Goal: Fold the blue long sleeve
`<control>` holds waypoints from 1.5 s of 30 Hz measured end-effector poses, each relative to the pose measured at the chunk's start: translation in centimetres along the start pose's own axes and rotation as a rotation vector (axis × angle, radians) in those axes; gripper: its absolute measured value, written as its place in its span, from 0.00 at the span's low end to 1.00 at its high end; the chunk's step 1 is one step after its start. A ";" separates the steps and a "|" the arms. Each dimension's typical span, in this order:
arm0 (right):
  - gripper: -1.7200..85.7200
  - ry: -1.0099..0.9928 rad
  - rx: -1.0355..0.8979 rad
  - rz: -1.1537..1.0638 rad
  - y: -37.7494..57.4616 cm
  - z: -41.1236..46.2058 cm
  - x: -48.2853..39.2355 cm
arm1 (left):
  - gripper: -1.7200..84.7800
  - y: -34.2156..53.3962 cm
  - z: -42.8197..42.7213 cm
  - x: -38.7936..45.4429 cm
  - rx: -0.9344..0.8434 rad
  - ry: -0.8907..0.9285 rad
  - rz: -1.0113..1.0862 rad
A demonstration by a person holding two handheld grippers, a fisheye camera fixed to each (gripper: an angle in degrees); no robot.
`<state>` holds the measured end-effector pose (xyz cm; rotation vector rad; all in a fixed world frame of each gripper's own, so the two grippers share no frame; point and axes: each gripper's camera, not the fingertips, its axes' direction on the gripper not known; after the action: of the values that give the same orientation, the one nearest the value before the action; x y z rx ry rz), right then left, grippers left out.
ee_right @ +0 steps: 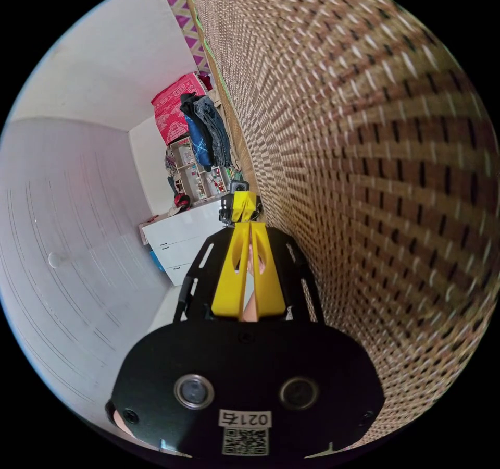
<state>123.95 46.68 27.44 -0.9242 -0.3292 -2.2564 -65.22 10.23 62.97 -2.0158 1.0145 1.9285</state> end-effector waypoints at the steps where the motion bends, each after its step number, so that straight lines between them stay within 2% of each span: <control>1: 0.01 0.000 0.000 0.000 0.0 0.1 0.0 | 0.01 0.1 0.0 0.0 0.000 0.000 0.000; 25: 0.01 -0.003 -0.001 0.002 2.3 1.8 0.2 | 0.01 2.3 -0.7 2.3 -0.002 0.001 -0.004; 45: 0.01 -0.005 -0.001 0.004 5.0 -1.1 -2.9 | 0.01 1.0 -2.2 10.1 -0.005 0.004 -0.005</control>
<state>128.26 43.85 24.55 -0.9304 -0.3287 -2.2511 -64.72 4.68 54.17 -2.0229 1.0058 1.9271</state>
